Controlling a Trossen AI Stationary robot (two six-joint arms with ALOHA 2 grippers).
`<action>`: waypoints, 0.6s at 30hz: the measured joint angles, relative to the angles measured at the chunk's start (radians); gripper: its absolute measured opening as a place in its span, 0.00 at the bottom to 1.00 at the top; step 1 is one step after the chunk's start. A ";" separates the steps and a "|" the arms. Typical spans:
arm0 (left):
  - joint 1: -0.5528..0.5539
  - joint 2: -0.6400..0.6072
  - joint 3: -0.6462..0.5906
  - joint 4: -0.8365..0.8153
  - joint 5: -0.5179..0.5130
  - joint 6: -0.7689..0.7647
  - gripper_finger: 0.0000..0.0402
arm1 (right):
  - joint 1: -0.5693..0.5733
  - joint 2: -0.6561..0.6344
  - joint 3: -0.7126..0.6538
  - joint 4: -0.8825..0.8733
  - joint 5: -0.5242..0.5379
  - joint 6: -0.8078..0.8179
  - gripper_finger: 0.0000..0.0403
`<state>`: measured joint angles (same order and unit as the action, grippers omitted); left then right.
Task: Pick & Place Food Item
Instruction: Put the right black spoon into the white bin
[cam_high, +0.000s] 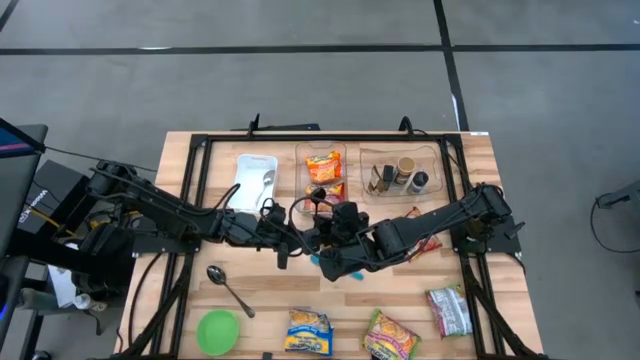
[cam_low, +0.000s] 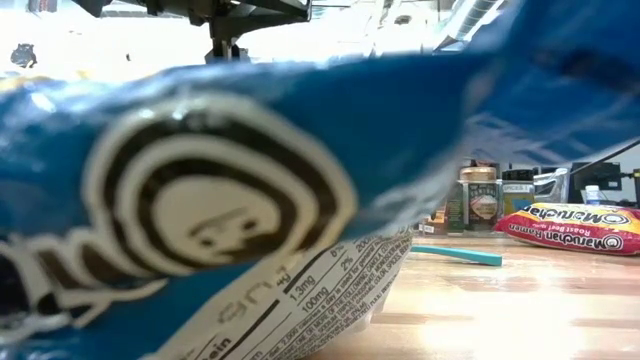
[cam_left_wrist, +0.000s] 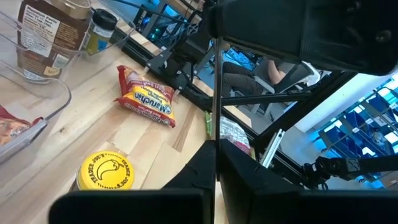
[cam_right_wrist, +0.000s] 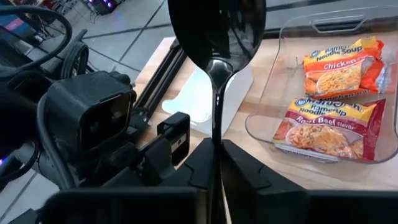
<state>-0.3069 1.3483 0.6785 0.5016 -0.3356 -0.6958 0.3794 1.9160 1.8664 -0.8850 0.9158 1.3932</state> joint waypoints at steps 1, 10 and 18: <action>0.000 0.000 0.000 0.000 -0.001 0.002 0.01 | 0.000 0.000 0.000 0.000 -0.005 -0.009 0.07; 0.006 -0.001 0.000 -0.005 -0.007 0.006 0.00 | 0.019 0.000 0.000 -0.042 -0.002 -0.013 0.21; 0.006 -0.005 0.000 -0.006 -0.011 0.002 0.00 | 0.078 -0.031 -0.001 -0.106 0.066 -0.014 0.25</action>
<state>-0.3004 1.3434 0.6786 0.4955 -0.3470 -0.6937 0.4569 1.8847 1.8657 -0.9915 0.9822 1.3797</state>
